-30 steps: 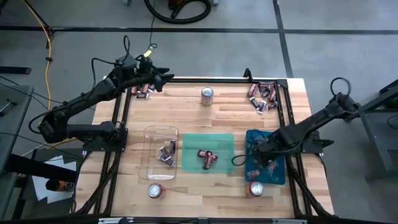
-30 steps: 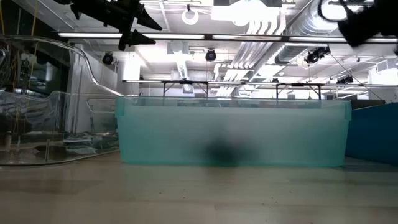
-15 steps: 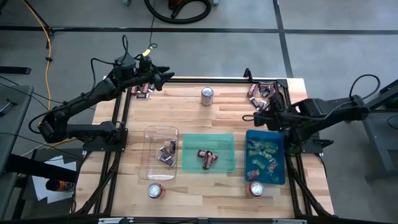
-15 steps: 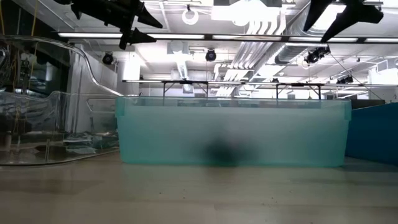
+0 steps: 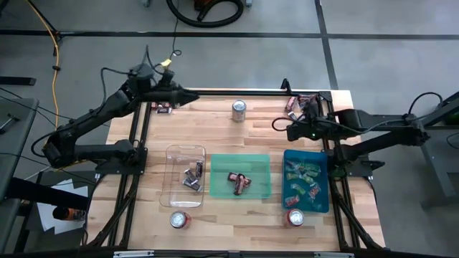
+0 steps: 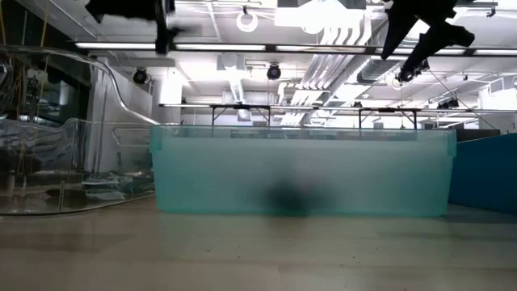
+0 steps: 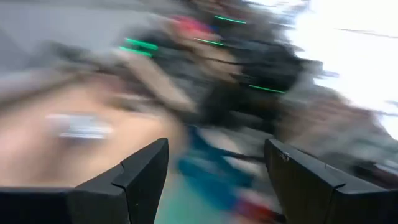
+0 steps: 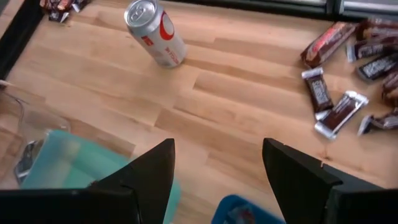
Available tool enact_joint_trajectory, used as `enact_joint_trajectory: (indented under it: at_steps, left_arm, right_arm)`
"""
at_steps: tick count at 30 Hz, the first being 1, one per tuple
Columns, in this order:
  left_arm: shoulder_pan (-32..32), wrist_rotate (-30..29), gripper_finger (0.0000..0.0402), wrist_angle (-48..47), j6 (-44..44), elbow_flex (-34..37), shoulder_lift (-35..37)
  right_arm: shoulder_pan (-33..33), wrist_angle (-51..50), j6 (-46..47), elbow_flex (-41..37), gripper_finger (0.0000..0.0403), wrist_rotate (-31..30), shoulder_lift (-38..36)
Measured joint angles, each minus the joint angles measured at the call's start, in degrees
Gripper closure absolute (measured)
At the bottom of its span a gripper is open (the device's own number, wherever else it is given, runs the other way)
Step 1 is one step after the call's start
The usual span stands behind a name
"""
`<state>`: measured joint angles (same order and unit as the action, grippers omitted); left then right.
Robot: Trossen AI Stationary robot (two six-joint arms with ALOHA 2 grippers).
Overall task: Organize candy in baskets
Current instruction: Put the brown chocolate bar into the green bin
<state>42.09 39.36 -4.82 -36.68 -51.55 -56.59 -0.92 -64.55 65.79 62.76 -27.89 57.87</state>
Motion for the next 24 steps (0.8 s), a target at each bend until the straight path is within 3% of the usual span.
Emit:
enact_joint_trajectory:
  at_steps: [3, 6, 10, 15, 20, 24]
  left_arm:
    - [-1.1, 17.0, 0.0149, 9.8, -12.2, -0.1, 3.2]
    - [-4.2, 19.8, 0.0149, 14.0, -18.8, -0.1, 6.3]
    - [-7.0, 10.6, 0.0149, 13.9, -17.3, -0.1, 10.4]
    - [-7.4, -4.3, 0.0149, 5.6, -12.4, -0.1, 11.5]
    - [-4.3, -13.1, 0.0149, -3.1, -10.5, -0.2, 6.9]
    - [3.0, -14.6, 0.0149, -14.2, -3.2, -7.8, -2.0]
  right_arm:
    - [2.2, 0.9, -3.4, 0.0, 0.0164, 0.4, 0.0]
    - [4.1, 2.2, -7.0, 0.0, 0.0164, 1.1, 0.0]
    - [5.6, 3.0, -10.2, 0.0, 0.0165, 1.7, 0.0]
    - [6.6, 3.0, -11.7, 0.0, 0.0165, 4.0, 0.0]
    - [6.6, 2.9, -12.1, 0.0, 0.0165, 5.9, 0.0]
    - [6.6, 3.0, -11.8, 0.0, 0.0165, 6.3, 0.0]
